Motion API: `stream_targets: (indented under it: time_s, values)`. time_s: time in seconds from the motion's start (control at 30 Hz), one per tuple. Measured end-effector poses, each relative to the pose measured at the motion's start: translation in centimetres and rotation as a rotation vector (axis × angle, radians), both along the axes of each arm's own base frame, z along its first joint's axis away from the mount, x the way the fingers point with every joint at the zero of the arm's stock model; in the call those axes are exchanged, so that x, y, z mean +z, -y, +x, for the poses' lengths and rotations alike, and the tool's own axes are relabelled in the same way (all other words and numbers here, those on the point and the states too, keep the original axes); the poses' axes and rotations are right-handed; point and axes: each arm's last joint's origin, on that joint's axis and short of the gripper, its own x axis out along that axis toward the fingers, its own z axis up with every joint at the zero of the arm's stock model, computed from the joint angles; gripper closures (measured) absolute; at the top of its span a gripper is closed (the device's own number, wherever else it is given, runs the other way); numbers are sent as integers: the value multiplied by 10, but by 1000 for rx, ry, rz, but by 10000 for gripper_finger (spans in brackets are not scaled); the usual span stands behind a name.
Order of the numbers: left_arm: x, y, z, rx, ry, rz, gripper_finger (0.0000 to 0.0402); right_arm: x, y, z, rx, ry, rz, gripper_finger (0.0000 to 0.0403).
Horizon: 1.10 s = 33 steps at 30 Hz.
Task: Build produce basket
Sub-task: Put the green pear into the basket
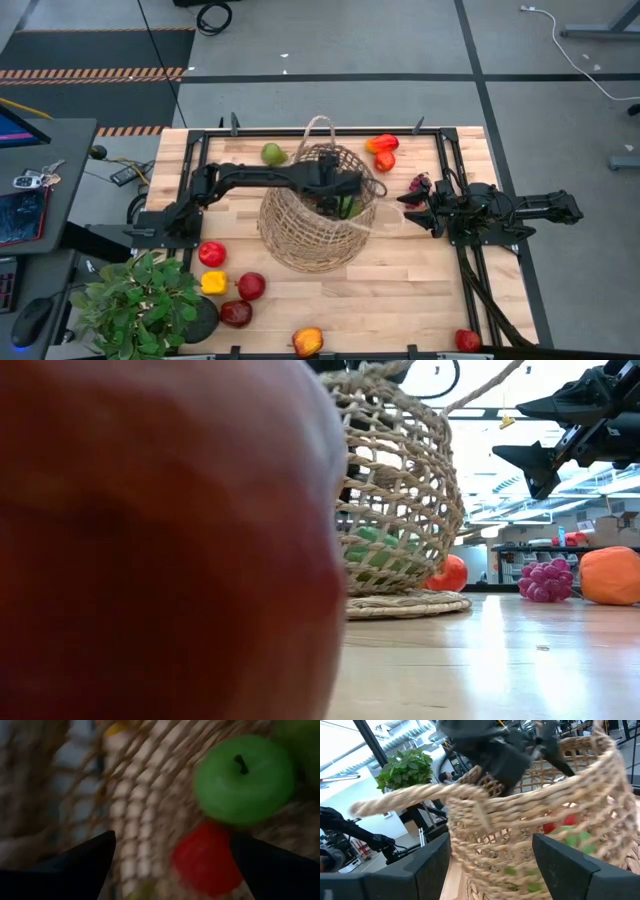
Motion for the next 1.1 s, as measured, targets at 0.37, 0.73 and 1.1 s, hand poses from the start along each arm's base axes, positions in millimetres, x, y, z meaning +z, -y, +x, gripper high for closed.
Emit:
stream_targets:
  time_s: [0.37,0.73,1.1]
  values:
    - [37,26,-20,52,47,243,5,0,0,0,0,0,0,118]
    - [101,-22,-39,-76,380,-191,5,0,0,0,0,0,0,118]
    - [208,-17,-127,-241,704,-251,5,0,0,0,0,0,0,118]
